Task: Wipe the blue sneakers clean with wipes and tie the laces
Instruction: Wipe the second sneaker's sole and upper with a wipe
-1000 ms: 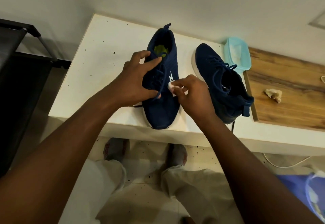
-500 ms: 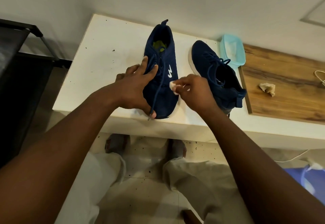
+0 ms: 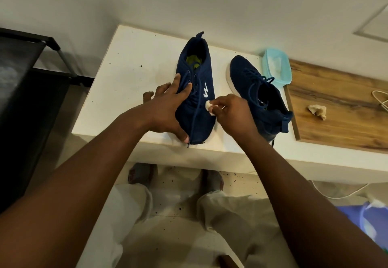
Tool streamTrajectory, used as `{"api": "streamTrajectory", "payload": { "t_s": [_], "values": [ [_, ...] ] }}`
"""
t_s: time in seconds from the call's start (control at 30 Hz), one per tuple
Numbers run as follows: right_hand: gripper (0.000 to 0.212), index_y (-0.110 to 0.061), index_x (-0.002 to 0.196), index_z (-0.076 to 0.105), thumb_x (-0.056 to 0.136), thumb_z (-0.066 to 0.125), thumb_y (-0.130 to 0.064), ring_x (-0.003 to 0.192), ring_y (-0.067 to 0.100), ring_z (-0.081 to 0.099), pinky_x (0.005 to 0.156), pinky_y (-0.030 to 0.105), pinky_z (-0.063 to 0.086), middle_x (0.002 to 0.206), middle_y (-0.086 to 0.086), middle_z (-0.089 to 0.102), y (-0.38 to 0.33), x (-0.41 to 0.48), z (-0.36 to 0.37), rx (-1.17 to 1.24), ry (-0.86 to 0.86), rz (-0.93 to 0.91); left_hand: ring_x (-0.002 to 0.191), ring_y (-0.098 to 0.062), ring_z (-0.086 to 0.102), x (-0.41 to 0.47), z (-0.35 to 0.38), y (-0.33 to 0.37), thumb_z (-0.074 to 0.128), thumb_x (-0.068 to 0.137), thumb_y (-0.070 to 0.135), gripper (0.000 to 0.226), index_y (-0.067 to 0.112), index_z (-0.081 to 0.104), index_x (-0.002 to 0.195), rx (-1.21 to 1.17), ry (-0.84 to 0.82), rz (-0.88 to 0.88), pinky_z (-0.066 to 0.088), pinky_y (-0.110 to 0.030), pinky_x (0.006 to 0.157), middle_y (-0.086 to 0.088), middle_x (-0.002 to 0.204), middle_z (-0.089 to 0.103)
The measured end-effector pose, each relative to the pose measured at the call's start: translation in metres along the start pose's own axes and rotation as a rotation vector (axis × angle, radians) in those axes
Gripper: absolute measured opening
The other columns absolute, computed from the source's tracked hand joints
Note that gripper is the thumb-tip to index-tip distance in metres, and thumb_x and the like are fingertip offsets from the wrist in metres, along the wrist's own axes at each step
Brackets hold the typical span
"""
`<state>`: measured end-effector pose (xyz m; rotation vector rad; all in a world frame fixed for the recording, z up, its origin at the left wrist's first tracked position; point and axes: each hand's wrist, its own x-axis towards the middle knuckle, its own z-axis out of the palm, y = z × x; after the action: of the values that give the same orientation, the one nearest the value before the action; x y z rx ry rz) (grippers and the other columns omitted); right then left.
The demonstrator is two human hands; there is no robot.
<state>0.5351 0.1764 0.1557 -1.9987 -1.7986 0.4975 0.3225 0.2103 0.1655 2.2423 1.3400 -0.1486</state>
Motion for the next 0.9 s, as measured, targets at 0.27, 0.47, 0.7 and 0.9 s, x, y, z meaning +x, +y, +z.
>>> {"api": "streamTrajectory", "payload": {
  "t_s": [0.27, 0.47, 0.7, 0.9],
  "values": [
    [0.012, -0.024, 0.092, 0.081, 0.083, 0.080, -0.016, 0.078, 0.005, 0.067, 0.073, 0.022, 0.053, 0.090, -0.010, 0.076, -0.010, -0.035, -0.003, 0.140, -0.334, -0.111, 0.155, -0.028, -0.014, 0.003, 0.001, 0.000, 0.089, 0.056, 0.065, 0.149, 0.037, -0.015, 0.159, 0.023, -0.009, 0.000, 0.004, -0.058, 0.122, 0.003, 0.163, -0.034],
    [0.011, -0.023, 0.098, 0.076, 0.090, 0.068, -0.023, 0.084, 0.017, 0.066, 0.073, 0.030, 0.053, 0.094, -0.001, 0.073, -0.006, -0.006, 0.002, -0.045, -0.011, 0.050, 0.155, -0.026, -0.015, 0.002, 0.001, 0.000, 0.085, 0.057, 0.070, 0.144, 0.038, -0.011, 0.160, 0.034, -0.008, -0.012, 0.001, -0.057, 0.122, 0.003, 0.163, -0.034],
    [0.009, -0.026, 0.093, 0.076, 0.086, 0.075, -0.021, 0.081, 0.008, 0.064, 0.070, 0.025, 0.053, 0.091, -0.007, 0.072, -0.005, -0.032, -0.011, -0.017, -0.276, 0.006, 0.154, -0.029, -0.015, 0.001, 0.008, 0.002, 0.081, 0.055, 0.077, 0.142, 0.039, -0.007, 0.160, 0.096, 0.076, -0.028, -0.002, -0.057, 0.120, 0.000, 0.165, -0.031],
    [0.007, -0.021, 0.089, 0.072, 0.089, 0.074, -0.028, 0.074, 0.011, 0.067, 0.068, 0.028, 0.056, 0.086, -0.003, 0.071, -0.003, -0.037, -0.006, 0.135, -0.272, 0.059, 0.153, -0.030, -0.014, -0.001, 0.008, 0.008, 0.082, 0.054, 0.076, 0.144, 0.037, -0.008, 0.160, 0.087, 0.075, -0.045, -0.001, -0.057, 0.119, -0.001, 0.164, -0.032]
  ]
}}
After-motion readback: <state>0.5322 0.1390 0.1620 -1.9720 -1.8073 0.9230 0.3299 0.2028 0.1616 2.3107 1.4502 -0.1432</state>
